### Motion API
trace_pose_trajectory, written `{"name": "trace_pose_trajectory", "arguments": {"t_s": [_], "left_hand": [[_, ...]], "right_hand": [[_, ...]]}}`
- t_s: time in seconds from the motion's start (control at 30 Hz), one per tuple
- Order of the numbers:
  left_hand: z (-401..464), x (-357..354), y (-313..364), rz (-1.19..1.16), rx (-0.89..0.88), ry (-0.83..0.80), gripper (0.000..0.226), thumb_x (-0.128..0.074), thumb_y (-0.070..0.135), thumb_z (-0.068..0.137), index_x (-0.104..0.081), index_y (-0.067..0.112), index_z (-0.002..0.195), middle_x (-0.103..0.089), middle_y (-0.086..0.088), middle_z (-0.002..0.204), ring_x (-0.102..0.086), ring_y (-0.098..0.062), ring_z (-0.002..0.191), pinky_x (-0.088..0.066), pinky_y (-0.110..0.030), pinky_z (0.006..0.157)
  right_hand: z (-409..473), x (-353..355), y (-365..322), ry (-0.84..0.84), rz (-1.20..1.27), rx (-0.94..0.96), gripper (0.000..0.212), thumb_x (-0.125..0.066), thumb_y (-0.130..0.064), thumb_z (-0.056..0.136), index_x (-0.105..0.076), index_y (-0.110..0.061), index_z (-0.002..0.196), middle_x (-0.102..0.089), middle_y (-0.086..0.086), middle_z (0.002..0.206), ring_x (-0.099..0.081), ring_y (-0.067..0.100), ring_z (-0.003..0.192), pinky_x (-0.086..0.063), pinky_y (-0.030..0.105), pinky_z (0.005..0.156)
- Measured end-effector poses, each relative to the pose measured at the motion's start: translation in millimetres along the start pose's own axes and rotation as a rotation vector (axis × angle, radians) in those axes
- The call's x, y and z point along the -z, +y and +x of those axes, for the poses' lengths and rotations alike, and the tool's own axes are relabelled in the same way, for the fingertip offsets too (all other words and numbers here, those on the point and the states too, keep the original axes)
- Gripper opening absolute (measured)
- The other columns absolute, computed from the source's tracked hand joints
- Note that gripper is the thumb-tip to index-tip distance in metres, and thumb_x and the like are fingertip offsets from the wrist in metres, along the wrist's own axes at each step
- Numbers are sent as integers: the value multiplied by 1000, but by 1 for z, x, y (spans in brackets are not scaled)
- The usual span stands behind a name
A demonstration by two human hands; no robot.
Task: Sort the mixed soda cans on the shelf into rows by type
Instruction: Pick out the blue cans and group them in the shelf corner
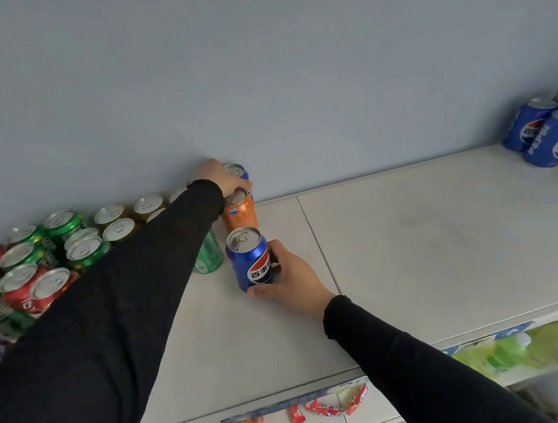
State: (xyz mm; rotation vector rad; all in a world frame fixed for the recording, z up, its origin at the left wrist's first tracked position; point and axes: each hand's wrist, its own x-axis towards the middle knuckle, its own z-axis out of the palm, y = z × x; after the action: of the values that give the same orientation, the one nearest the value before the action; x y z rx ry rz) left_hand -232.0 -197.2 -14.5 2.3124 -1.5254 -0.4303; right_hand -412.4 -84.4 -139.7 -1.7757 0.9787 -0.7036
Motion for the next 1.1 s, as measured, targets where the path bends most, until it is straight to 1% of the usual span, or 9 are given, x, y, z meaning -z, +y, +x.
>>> {"name": "trace_pose_trajectory", "arguments": {"t_s": [0.1, 0.2, 0.27, 0.43, 0.67, 0.87, 0.93, 1.03, 1.1], "left_hand": [[0, 2, -5, -39, -139, 121, 74, -77, 64, 53, -61, 15, 106, -70, -6, 99, -66, -25, 84, -56, -38, 73], [-17, 12, 7, -210, -281, 210, 60, -86, 47, 67, -58, 16, 110, -66, 2, 97, -62, -18, 84, -50, -30, 67], [-29, 15, 19, -305, -368, 210, 54, -86, 42, 70, -60, 19, 111, -68, 6, 99, -63, -12, 87, -44, -23, 63], [-67, -3, 66, -458, -496, 100, 54, -87, 34, 73, -59, 20, 117, -68, 10, 103, -63, -3, 88, -43, -16, 66], [-114, -87, 163, -475, -598, -62, 57, -87, 39, 74, -53, 22, 117, -68, 6, 107, -65, -12, 97, -47, -21, 70], [-164, -165, 272, -509, -647, -136, 52, -88, 38, 73, -57, 25, 114, -70, 10, 106, -65, -8, 95, -46, -18, 70], [-178, -190, 309, -510, -658, -149, 52, -88, 38, 73, -59, 26, 114, -70, 10, 107, -66, -10, 96, -50, -22, 73], [-193, -224, 358, -487, -651, -171, 52, -88, 36, 73, -60, 27, 116, -70, 9, 111, -67, -15, 102, -58, -34, 83], [-199, -244, 385, -486, -639, -176, 52, -88, 36, 72, -60, 28, 115, -70, 9, 111, -67, -16, 102, -58, -38, 86]], "right_hand": [[0, 7, 3, 57, 94, -18, 66, -88, -31, 73, -50, -25, 126, -66, -8, 117, -66, 14, 105, -57, 35, 93], [-3, 19, 3, 154, 197, -30, 65, -89, -26, 72, -53, -24, 126, -68, -7, 116, -66, 10, 104, -57, 28, 89], [-9, 33, 4, 219, 236, -37, 65, -88, -22, 73, -54, -24, 128, -68, -7, 115, -66, 8, 103, -55, 22, 86], [-40, 89, 17, 374, 272, -67, 59, -87, -22, 74, -56, -24, 125, -69, -6, 112, -66, 8, 100, -56, 24, 85], [-109, 200, 61, 557, 200, -134, 58, -84, -25, 79, -51, -28, 126, -64, -12, 111, -64, 7, 99, -52, 18, 79], [-188, 317, 116, 656, 96, -180, 66, -88, -28, 73, -51, -24, 128, -66, -7, 113, -65, 11, 101, -57, 32, 87], [-212, 358, 131, 667, 76, -192, 64, -87, -28, 73, -52, -24, 127, -67, -7, 112, -66, 12, 101, -57, 33, 88], [-239, 415, 152, 674, 56, -221, 63, -88, -29, 72, -53, -25, 125, -68, -7, 113, -66, 12, 100, -57, 33, 88], [-249, 449, 164, 676, 37, -230, 63, -88, -29, 72, -53, -24, 124, -68, -6, 115, -67, 14, 101, -56, 29, 85]]}}
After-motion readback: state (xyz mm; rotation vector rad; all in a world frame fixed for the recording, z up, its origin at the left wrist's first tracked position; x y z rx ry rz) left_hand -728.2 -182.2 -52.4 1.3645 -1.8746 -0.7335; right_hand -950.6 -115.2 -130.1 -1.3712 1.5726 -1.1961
